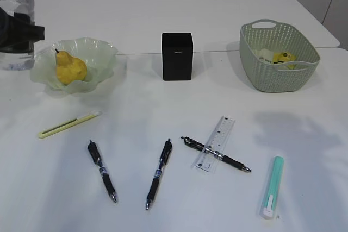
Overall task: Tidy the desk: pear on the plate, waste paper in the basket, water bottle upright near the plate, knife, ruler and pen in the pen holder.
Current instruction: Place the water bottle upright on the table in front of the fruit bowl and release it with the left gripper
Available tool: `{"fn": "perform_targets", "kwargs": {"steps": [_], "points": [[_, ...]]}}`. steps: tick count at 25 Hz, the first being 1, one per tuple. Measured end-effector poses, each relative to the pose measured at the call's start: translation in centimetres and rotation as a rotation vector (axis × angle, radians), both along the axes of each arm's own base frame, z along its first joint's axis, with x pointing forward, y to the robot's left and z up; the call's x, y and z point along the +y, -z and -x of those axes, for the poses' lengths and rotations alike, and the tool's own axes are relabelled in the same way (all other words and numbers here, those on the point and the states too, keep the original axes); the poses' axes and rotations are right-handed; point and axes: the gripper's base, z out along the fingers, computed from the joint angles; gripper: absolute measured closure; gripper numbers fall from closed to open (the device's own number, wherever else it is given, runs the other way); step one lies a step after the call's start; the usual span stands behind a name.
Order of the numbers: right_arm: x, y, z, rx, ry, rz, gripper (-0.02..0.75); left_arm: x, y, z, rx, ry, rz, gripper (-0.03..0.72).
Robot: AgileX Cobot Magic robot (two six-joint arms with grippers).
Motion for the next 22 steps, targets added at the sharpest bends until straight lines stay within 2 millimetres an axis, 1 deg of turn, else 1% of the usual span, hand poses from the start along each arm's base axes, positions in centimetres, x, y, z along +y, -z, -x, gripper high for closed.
{"fn": "perform_targets", "kwargs": {"steps": [3,4,5,7,15,22], "points": [[0.0,0.0,0.0,0.0,0.0,0.0,0.152,0.2,0.9,0.8,0.029,-0.002,-0.007,0.308],[0.0,0.0,0.0,0.0,0.0,0.0,0.152,0.2,1.0,0.9,0.034,-0.004,-0.009,0.308],[0.0,0.0,0.0,0.0,0.001,-0.002,0.134,0.3,1.1,1.1,0.037,-0.005,-0.012,0.308],[0.0,0.0,0.0,0.0,0.001,-0.002,0.143,0.4,1.3,1.2,0.043,-0.007,-0.023,0.308],[0.0,0.0,0.0,0.0,0.001,-0.002,0.147,1.4,1.2,1.2,0.036,-0.129,-0.04,0.308],[0.0,0.0,0.0,0.0,0.001,-0.002,0.148,1.4,1.9,0.4,0.003,-0.131,-0.063,0.308]]}}
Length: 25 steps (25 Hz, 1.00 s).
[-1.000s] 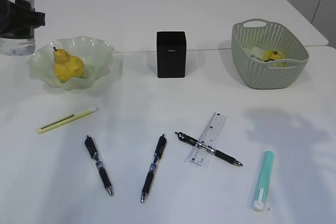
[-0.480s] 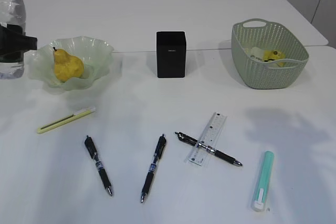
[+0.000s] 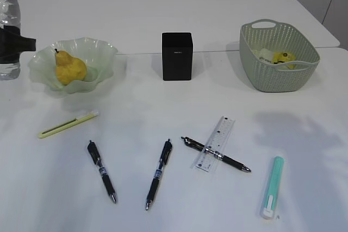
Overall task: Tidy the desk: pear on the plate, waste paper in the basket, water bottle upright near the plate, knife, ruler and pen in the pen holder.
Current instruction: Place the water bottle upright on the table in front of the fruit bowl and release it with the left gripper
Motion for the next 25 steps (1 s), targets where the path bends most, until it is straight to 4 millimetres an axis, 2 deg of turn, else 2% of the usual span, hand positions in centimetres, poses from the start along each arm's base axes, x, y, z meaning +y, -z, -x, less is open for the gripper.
{"fn": "perform_targets", "kwargs": {"steps": [8,15,22,25], "points": [[0.0,0.1,0.0,0.002,0.0,0.0,0.148,0.3,0.0,-0.2,-0.018,-0.023,-0.028,0.308],[0.0,0.1,0.0,0.002,0.0,0.0,0.148,0.2,0.2,-0.2,-0.019,-0.055,0.035,0.308],[0.0,0.1,0.0,0.002,0.0,0.0,0.149,0.7,1.3,-0.8,-0.082,-0.169,0.124,0.308],[0.0,0.1,0.0,0.002,0.0,0.0,0.149,0.7,2.1,-0.6,-0.119,-0.16,0.121,0.308]]}}
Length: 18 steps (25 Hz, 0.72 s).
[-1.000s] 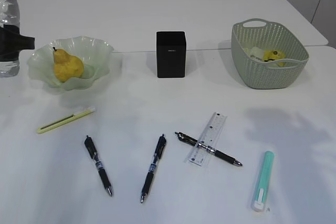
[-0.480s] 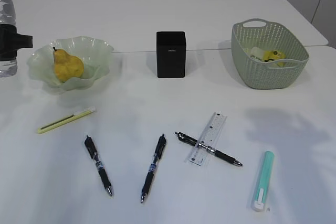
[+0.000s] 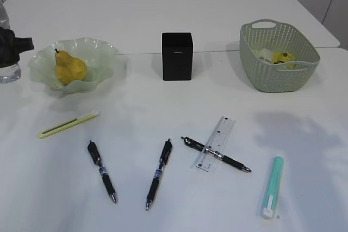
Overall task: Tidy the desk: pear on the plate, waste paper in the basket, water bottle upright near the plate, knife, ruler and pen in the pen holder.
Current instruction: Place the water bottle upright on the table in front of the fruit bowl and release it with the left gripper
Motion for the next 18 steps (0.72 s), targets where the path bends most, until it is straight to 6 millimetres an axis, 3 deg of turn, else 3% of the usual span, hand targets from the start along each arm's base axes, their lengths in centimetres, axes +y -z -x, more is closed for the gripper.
{"fn": "perform_targets", "kwargs": {"steps": [9,18], "points": [[0.0,0.0,0.0,0.0,-0.002,0.003,0.15,-0.3,3.0,2.4,-0.072,0.116,-0.024,0.308],[0.0,0.0,0.0,-0.003,-0.004,0.009,0.15,-0.8,5.5,3.5,-0.092,0.198,-0.026,0.308]]}}
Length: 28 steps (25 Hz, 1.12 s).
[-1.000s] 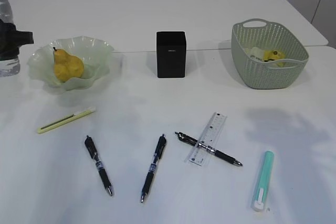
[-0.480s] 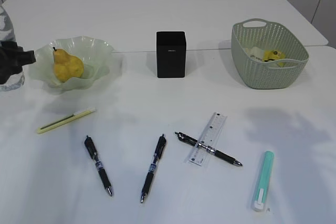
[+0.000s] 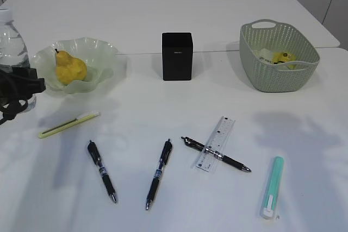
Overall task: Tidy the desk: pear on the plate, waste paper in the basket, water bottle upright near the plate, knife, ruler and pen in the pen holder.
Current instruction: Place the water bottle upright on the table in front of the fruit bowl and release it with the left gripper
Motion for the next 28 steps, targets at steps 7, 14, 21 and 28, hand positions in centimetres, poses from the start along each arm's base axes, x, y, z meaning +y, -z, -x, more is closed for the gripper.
{"fn": "perform_targets", "kwargs": {"steps": [7,14,21,28], "points": [[0.0,0.0,0.0,0.0,-0.007,0.019,0.151,0.0,0.9,-0.5,-0.041,-0.008,-0.004,0.308],[-0.1,-0.1,-0.1,-0.012,-0.008,0.026,0.152,-0.2,2.8,-1.1,-0.079,-0.001,0.002,0.308],[-0.1,-0.1,-0.1,-0.016,-0.015,0.041,0.152,-0.3,4.0,-1.5,-0.151,0.018,-0.018,0.308],[-0.1,-0.3,-0.2,-0.037,-0.017,0.053,0.152,-0.3,6.3,-1.5,-0.092,0.014,-0.006,0.308]]}}
